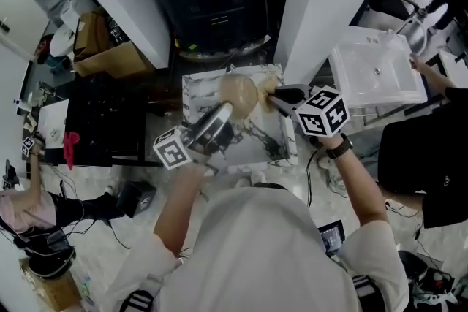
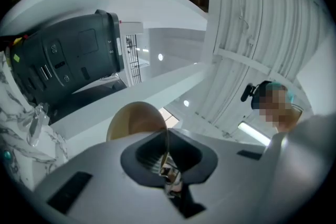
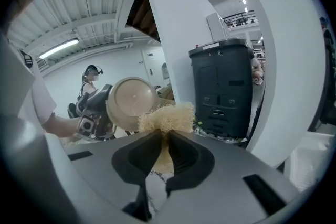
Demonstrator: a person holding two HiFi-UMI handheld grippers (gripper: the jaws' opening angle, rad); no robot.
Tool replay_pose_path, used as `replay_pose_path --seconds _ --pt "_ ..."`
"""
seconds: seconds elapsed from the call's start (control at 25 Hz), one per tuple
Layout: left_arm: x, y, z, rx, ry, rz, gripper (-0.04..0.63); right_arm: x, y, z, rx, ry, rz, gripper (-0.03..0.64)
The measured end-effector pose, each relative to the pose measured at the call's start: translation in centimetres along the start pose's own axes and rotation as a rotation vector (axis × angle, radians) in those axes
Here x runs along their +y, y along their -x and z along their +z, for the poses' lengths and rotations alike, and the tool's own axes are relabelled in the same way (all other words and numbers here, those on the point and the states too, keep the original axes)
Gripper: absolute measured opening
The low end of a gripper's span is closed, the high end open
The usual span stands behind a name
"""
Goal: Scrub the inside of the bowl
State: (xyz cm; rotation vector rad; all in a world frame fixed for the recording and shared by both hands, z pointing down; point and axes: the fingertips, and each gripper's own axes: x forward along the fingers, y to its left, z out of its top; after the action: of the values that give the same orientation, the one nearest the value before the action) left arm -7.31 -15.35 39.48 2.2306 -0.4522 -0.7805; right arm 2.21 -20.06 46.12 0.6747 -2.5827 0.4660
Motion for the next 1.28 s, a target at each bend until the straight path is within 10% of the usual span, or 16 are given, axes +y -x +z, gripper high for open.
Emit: replay_pose_path --seconds 0.36,0.76,1.28 --pt "3.2 0.0 -0.4 0.053 -0.074 0.102 0.020 5.4 0.5 1.7 -0.009 0.092 0.104 0.049" --pt "0.3 -0.6 -4.0 0.175 -0.077 0.007 0.020 0.3 1.1 4.3 -0.049 0.107 -0.036 0.049" --pt "1.6 0.9 0.8 -0.035 0.004 0.024 0.020 1.9 -0.5 -0.5 0.051 0.099 -0.013 0.049"
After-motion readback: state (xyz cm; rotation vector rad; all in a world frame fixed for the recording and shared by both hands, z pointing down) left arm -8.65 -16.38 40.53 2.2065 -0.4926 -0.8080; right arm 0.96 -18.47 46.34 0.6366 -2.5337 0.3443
